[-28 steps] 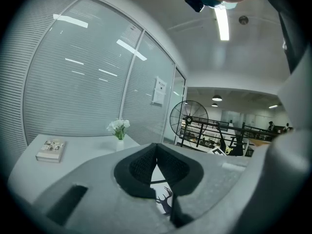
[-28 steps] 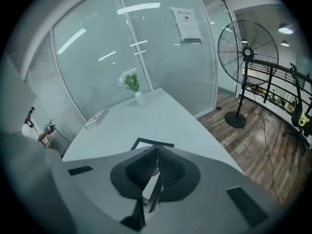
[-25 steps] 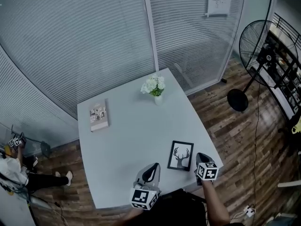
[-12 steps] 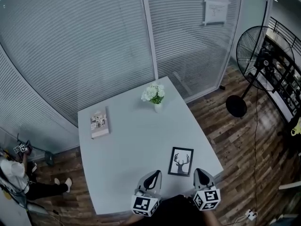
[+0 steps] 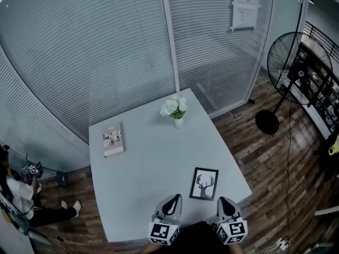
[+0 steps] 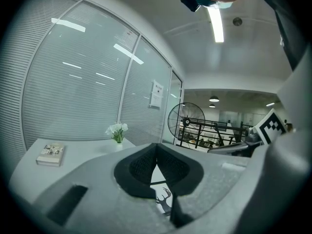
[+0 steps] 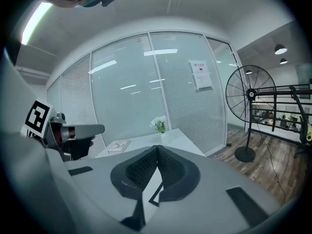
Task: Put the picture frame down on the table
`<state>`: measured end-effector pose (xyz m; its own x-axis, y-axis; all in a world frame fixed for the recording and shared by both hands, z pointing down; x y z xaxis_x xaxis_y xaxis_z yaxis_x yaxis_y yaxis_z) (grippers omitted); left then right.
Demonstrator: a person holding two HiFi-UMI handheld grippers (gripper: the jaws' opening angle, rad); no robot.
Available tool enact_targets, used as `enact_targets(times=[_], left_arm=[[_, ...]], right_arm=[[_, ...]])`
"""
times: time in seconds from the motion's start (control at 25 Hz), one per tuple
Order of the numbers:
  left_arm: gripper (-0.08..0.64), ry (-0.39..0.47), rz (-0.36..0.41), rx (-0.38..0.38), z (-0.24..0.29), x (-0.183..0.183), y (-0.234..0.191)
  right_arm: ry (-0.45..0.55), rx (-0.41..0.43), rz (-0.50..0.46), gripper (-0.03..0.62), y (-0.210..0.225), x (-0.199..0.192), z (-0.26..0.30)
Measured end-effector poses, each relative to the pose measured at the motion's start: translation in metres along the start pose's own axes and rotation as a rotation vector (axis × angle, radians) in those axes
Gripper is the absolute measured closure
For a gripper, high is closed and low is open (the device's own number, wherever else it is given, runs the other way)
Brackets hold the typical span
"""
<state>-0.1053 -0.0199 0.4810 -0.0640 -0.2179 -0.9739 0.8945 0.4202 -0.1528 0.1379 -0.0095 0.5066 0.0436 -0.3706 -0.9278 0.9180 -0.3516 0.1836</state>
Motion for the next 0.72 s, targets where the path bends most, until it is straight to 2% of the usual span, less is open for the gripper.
enact_targets(times=[0.72], left_arm=[[0.545,-0.014,0.006,-0.009,0.001,-0.009,0.015]], right_arm=[[-0.015,0.0,-0.009,0.58,0.007,-0.012,-0.01]])
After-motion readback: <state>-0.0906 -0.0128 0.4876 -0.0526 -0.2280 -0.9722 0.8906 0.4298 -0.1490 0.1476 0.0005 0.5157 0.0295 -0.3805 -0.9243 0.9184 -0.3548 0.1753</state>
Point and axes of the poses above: the fingertips, and each gripper's own axes: z forward along the fingers, y to its right, x out of its top, the point moved 9 cm from there along -z, backward along the fingers
